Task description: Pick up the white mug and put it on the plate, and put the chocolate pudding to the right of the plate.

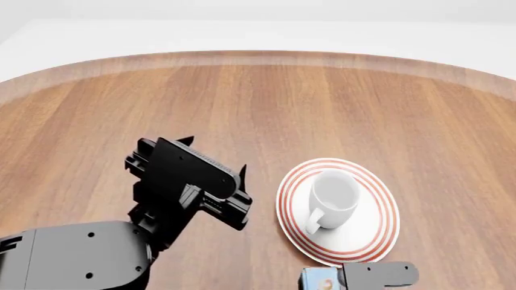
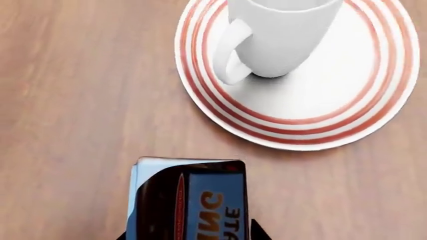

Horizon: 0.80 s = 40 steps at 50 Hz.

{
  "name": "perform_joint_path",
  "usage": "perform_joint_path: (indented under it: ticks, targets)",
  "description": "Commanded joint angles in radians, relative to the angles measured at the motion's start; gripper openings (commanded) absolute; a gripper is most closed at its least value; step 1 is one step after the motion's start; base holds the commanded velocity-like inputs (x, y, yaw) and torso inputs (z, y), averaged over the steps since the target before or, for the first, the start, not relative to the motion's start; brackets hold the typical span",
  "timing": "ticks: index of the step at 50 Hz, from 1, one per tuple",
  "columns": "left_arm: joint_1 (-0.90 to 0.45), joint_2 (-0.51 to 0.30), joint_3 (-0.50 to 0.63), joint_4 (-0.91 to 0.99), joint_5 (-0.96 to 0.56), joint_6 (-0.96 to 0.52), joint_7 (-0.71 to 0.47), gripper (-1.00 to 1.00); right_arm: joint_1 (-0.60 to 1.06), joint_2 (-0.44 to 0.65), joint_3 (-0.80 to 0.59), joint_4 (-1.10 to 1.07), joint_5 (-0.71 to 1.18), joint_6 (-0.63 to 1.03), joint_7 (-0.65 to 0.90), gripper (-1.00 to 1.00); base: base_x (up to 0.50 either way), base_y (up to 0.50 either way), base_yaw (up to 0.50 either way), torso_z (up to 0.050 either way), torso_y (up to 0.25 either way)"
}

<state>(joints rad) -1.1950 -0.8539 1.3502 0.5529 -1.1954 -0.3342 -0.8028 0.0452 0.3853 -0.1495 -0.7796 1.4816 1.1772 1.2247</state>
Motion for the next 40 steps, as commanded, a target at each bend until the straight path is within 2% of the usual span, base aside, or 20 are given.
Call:
perform_joint_path:
  ticks: [1, 6, 8, 10, 15, 19, 22, 28, 34, 40]
  targets:
    - [-0.005, -0.007, -0.005, 0.009, -0.002, -0.005, -0.004, 1.00, 0.105, 0.135, 0.051, -0.083, 0.293, -0.024, 0.183, -1.00, 0.00, 0.00, 0.00, 0.000, 0.000]
    - [-0.001, -0.016, -0.006, 0.009, -0.004, -0.003, -0.003, 1.00, 0.164, 0.227, 0.082, -0.082, 0.438, -0.083, 0.241, -1.00, 0.00, 0.00, 0.00, 0.000, 0.000]
    - [-0.001, -0.016, -0.006, 0.009, -0.004, -0.003, -0.003, 1.00, 0.166, 0.230, 0.079, -0.083, 0.441, -0.086, 0.244, -1.00, 0.00, 0.00, 0.00, 0.000, 0.000]
    - [-0.005, -0.016, -0.009, 0.008, -0.005, -0.003, -0.002, 1.00, 0.219, 0.305, 0.089, -0.075, 0.546, -0.121, 0.275, -1.00, 0.00, 0.00, 0.00, 0.000, 0.000]
    - [-0.006, -0.012, -0.009, 0.012, -0.006, -0.008, -0.005, 1.00, 0.332, 0.408, 0.093, -0.093, 0.655, -0.185, 0.330, -1.00, 0.00, 0.00, 0.00, 0.000, 0.000]
    - [-0.007, -0.013, -0.011, 0.012, -0.008, -0.008, -0.005, 1.00, 0.357, 0.447, 0.076, -0.102, 0.664, -0.223, 0.327, -1.00, 0.00, 0.00, 0.00, 0.000, 0.000]
    - [-0.007, -0.011, -0.010, 0.013, -0.007, -0.010, -0.006, 1.00, 0.487, 0.570, 0.080, -0.119, 0.739, -0.306, 0.339, -1.00, 0.00, 0.00, 0.00, 0.000, 0.000]
    - [-0.006, -0.011, -0.011, 0.014, -0.008, -0.011, -0.008, 1.00, 0.610, 0.703, 0.086, -0.126, 0.815, -0.387, 0.328, -1.00, 0.00, 0.00, 0.00, 0.000, 0.000]
    - [-0.008, -0.013, -0.014, 0.014, -0.012, -0.012, -0.009, 1.00, 0.755, 0.850, 0.110, -0.109, 0.893, -0.422, 0.323, -1.00, 0.00, 0.00, 0.00, 0.000, 0.000]
    - [-0.005, -0.009, -0.013, 0.011, -0.007, -0.012, -0.008, 1.00, 0.817, 0.927, 0.123, -0.057, 0.853, -0.394, 0.303, -1.00, 0.00, 0.00, 0.00, 0.000, 0.000]
